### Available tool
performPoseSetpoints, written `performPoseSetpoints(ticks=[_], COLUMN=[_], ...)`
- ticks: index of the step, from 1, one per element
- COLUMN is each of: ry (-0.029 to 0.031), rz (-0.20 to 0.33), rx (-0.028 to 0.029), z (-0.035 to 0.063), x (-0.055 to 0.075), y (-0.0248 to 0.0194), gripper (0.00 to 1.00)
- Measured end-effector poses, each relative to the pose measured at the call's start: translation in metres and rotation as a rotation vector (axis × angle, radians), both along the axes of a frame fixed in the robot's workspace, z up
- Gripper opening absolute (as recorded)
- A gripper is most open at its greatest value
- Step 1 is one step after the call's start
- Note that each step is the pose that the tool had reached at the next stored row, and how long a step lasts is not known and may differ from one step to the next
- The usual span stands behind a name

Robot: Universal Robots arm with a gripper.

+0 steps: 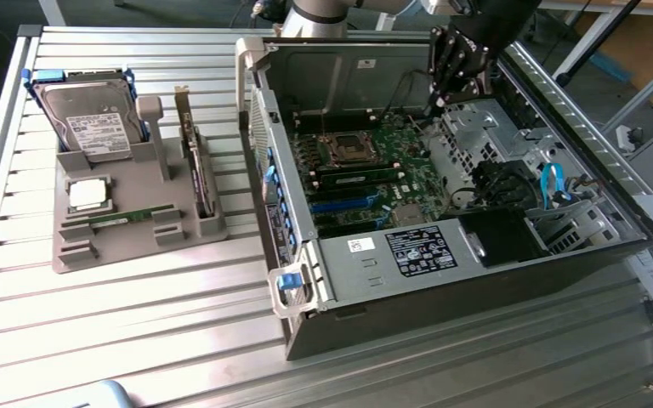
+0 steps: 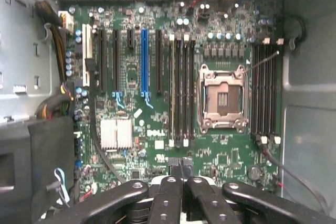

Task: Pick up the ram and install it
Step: 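Press down the ram until it locks into place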

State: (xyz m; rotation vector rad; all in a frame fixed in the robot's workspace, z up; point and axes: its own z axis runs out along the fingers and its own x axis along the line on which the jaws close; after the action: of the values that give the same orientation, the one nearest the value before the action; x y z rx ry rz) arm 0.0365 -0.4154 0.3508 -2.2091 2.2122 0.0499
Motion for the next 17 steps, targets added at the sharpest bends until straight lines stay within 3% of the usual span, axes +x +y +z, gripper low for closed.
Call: performPoseSetpoints(ticks=[8,17], ry=[-0.0001,0.0000], rz=[0.000,0.000], rx=[0.0004,0.0002], z=[-0.0013,-0.0147], x=[0.004,0.004], y=[0.0000,0.0000], gripper=[0.10,0.10])
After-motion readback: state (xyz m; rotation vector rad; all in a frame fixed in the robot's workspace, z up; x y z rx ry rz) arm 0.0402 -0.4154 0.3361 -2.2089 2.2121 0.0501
